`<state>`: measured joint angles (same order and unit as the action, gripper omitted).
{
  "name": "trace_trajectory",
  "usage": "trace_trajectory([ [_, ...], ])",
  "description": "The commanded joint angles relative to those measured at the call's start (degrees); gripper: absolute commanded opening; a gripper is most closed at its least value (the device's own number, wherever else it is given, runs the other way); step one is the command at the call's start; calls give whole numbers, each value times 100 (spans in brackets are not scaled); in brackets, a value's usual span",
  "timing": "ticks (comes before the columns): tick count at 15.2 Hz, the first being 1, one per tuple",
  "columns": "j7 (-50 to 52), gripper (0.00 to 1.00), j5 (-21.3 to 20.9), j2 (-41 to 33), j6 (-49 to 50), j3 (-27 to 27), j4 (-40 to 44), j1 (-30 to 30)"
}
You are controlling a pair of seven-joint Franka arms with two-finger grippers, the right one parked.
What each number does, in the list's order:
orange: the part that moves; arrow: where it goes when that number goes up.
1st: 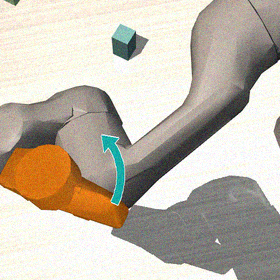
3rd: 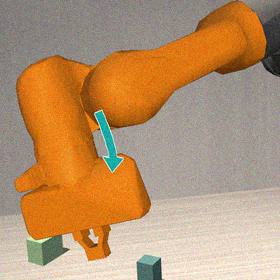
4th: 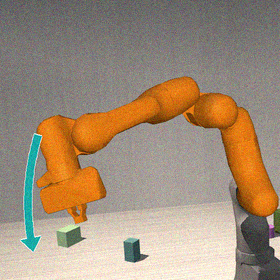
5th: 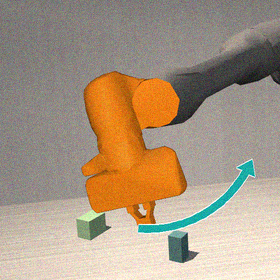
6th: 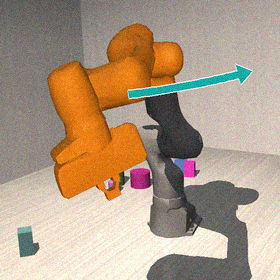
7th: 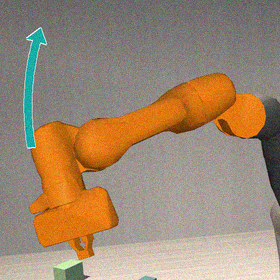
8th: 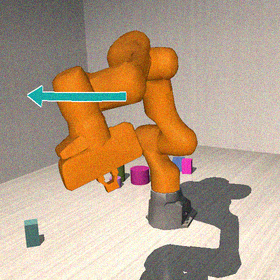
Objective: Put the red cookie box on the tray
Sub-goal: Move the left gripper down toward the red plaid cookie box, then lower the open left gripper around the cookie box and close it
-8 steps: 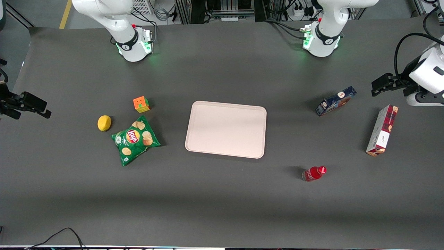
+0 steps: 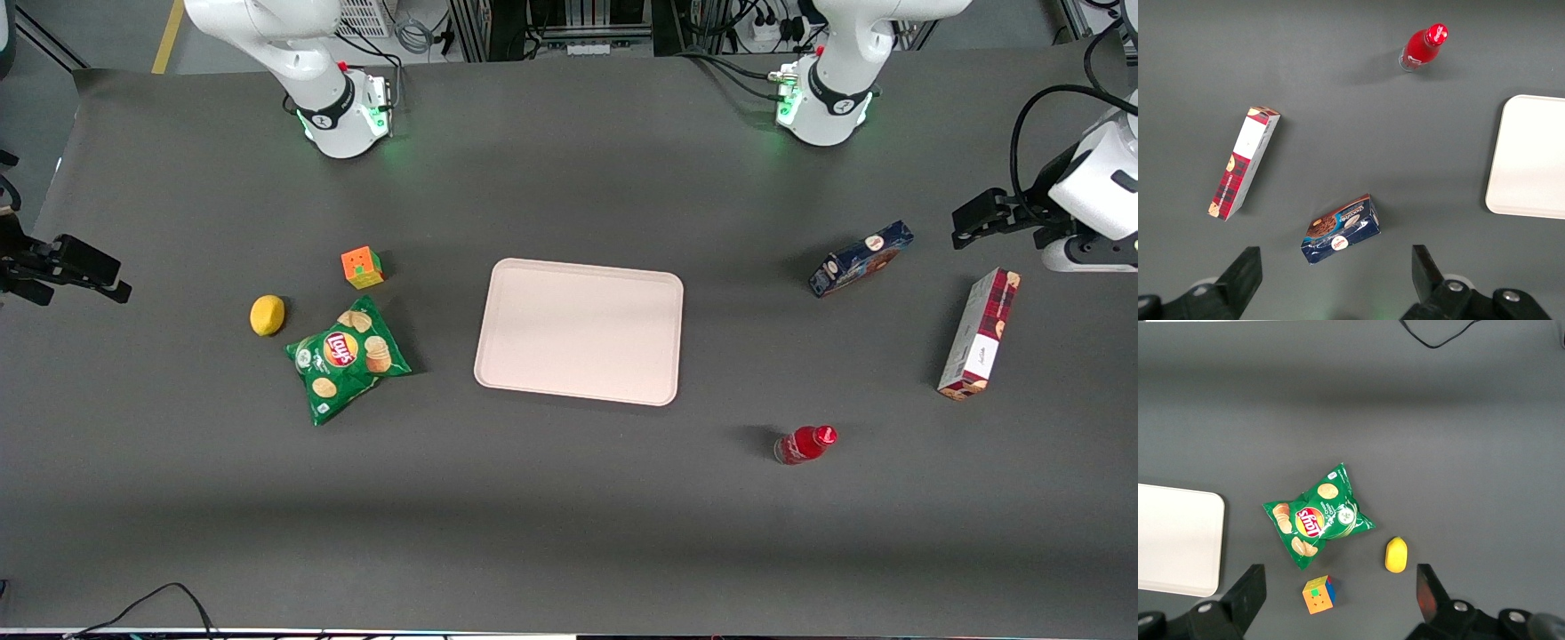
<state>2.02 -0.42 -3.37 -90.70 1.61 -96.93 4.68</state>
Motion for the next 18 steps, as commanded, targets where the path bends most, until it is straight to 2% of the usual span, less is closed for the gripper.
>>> trace_trajectory([
  [1, -131, 100, -19, 20, -219, 49, -71, 33],
  [3, -717, 100, -28, 46, -569, 137, -264, -28],
  [9, -2354, 100, -177, 406, -1405, 1129, -844, -142],
  [11, -2775, 100, -423, 512, -1904, 1166, -1247, -361],
  [18, -3892, 100, -705, 898, -4198, 1297, -2864, -670],
])
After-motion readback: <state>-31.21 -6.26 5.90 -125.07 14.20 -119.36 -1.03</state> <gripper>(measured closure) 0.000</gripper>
